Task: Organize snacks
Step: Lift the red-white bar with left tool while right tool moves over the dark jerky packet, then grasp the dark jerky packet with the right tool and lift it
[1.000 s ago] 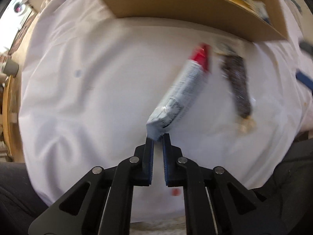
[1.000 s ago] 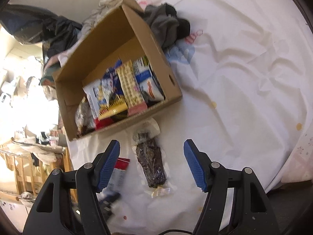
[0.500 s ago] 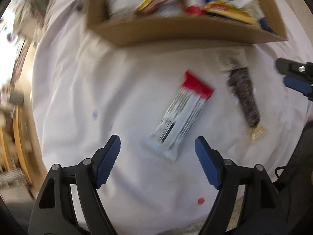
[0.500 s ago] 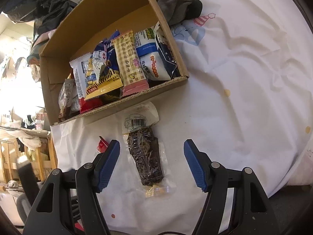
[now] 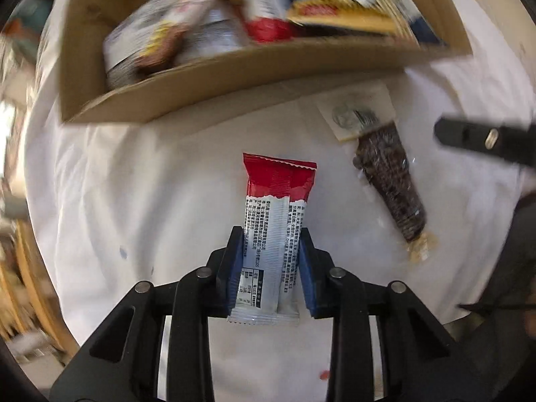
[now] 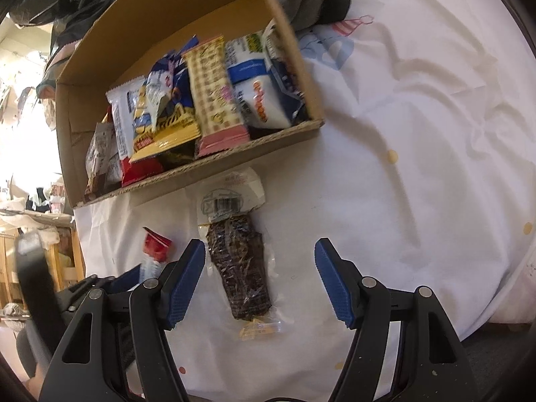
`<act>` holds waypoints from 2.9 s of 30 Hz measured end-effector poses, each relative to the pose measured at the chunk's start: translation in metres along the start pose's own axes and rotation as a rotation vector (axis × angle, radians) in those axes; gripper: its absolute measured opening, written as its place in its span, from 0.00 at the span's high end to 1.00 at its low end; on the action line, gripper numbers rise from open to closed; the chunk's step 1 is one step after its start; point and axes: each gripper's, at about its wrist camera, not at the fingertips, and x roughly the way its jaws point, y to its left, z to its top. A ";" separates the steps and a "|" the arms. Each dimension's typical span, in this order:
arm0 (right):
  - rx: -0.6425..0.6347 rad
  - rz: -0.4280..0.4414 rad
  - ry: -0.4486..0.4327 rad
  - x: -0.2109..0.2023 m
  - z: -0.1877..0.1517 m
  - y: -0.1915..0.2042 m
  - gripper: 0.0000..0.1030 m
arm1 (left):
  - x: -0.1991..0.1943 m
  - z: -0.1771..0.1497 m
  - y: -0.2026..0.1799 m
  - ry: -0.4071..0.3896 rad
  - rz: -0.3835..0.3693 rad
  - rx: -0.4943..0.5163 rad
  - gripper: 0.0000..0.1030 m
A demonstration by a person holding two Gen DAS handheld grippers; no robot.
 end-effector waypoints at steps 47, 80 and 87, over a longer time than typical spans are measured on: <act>-0.358 -0.180 0.044 0.047 -0.034 0.063 0.46 | -0.039 -0.039 0.104 -0.145 -0.038 -0.448 0.74; -0.393 -0.249 0.138 0.056 -0.025 0.046 0.36 | -0.033 -0.038 0.099 -0.147 0.028 -0.419 0.73; -0.378 -0.178 0.116 0.035 -0.022 0.044 0.59 | -0.035 -0.038 0.100 -0.153 0.012 -0.427 0.73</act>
